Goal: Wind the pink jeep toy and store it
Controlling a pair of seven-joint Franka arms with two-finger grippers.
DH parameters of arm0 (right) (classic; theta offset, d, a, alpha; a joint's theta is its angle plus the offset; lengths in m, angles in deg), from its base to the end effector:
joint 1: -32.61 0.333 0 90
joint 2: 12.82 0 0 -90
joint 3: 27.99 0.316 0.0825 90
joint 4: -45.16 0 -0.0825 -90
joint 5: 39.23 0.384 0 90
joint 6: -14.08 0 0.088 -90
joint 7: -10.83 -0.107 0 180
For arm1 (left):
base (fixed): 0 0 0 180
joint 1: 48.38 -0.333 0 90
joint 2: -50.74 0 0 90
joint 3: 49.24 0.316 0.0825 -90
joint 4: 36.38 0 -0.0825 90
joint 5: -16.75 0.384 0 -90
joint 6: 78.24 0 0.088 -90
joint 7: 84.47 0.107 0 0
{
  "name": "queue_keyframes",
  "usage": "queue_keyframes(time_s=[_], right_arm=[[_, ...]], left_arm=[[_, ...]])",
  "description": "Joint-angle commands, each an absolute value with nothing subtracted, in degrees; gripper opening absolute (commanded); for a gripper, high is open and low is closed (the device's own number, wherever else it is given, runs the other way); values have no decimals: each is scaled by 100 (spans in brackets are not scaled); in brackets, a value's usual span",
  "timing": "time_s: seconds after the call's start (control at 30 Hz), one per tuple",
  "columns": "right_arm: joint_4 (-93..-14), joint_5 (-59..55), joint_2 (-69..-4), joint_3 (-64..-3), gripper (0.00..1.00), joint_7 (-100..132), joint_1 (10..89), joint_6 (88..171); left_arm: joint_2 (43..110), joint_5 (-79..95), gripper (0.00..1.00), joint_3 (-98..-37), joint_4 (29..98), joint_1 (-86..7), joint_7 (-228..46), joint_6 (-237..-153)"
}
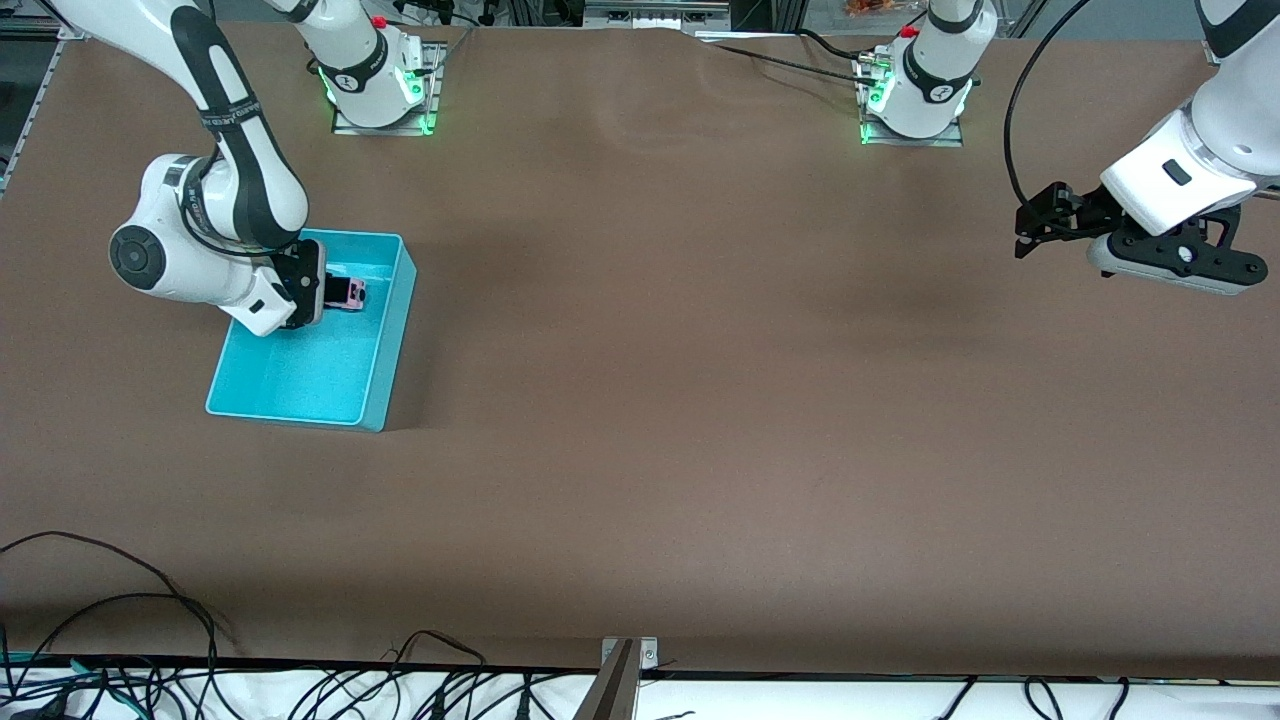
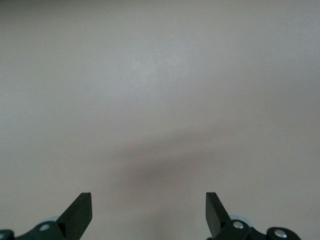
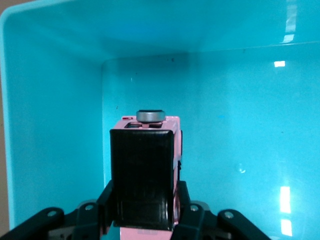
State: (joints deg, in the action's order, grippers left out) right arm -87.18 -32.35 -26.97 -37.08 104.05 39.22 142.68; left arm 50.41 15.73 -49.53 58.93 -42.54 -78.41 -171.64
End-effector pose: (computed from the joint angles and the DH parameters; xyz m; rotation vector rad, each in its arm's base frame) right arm 0.4890 -0.0199 0.2173 -2.1103 -1.9520 0.2529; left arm 0.5520 -0.0611 0.5890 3.1061 -0.3296 -0.0431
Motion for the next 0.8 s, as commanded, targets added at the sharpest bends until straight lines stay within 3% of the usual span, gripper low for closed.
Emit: queue_keyframes(time_s=[0.0, 0.03, 0.37, 0.77], right_arm=[[-8905, -2940, -2477, -3722, 73, 10558, 3920, 14346], [-8905, -2878, -2494, -3731, 100, 10567, 3911, 14337], [-8598, -2781, -2424, -3714, 100, 10558, 3920, 14214], [-6762, -2790, -2433, -3722, 100, 9698, 3938, 12773]], left_arm=[[5136, 1544, 100, -4932, 5670, -4232, -7884, -17017], [5136, 1544, 100, -4932, 5670, -4232, -7884, -17017], [5144, 1544, 100, -4932, 5661, -4249, -7884, -17017], [5162, 1544, 100, -4932, 5661, -4240, -7875, -17008]])
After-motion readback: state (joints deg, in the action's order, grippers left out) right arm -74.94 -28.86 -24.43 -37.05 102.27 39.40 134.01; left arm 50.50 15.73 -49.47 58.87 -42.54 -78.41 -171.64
